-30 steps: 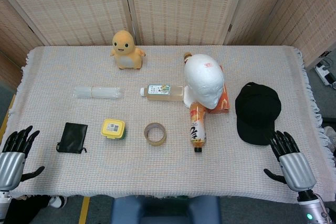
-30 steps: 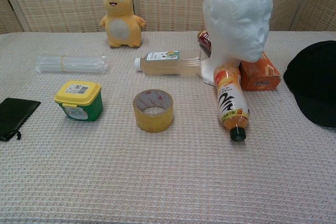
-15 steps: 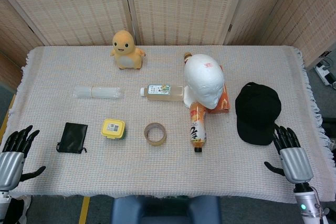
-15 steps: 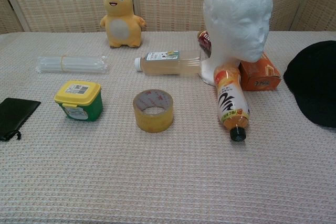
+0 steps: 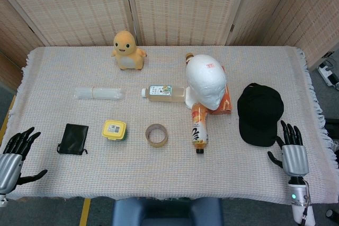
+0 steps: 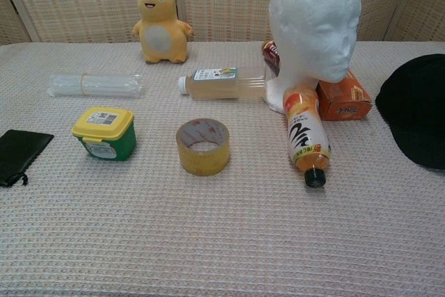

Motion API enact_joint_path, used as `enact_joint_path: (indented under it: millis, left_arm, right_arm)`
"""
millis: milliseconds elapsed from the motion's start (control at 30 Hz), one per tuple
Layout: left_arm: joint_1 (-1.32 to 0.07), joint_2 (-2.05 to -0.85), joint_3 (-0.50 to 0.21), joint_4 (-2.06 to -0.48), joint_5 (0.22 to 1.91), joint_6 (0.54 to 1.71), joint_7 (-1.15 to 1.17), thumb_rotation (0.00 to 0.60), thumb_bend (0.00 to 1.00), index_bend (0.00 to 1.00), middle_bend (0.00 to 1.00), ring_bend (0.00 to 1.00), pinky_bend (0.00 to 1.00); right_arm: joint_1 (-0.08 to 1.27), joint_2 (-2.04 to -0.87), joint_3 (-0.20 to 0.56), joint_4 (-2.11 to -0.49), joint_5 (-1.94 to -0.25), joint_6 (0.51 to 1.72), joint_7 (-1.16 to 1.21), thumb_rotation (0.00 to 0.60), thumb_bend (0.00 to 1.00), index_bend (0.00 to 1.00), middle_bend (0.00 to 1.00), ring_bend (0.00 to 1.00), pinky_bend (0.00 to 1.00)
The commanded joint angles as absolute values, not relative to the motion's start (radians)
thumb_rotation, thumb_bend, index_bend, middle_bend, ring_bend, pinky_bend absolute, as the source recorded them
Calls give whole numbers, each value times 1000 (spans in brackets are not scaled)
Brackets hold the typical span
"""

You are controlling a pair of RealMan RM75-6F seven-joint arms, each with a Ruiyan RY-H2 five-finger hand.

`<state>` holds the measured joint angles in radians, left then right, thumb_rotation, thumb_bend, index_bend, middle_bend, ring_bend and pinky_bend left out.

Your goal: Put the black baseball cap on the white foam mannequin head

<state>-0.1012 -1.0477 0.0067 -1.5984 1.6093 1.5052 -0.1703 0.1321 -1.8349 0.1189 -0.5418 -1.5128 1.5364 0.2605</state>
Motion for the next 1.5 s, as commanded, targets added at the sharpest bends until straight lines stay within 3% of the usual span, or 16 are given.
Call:
enact_joint_path:
  millis: [33, 300, 600, 1500]
  left_arm:
    - [-98, -1038, 12, -1599, 1614, 1508, -185, 600, 127, 111, 0, 0, 67]
    - [-96, -1019, 11, -1599, 1612, 1517, -231, 600, 127, 116, 0, 0, 66]
    - [-95, -1005, 1, -1593, 1595, 1519, -274, 600, 127, 123, 0, 0, 63]
    - [-110, -1024, -19, -1575, 1539, 1474, -242, 600, 126, 126, 0, 0, 61]
  right_arm:
    - [167, -1982, 151, -352, -1474, 1518, 353, 600, 172, 429, 0, 0, 0]
    - [188, -2092, 148, -202, -1464, 1502, 379, 600, 195, 442, 0, 0, 0]
    - [211, -2145, 153, -148, -1452, 1506, 365, 600, 248, 465, 0, 0, 0]
    - [276, -2152, 171, -110, -1414, 1399, 324, 600, 294, 434, 0, 0, 0]
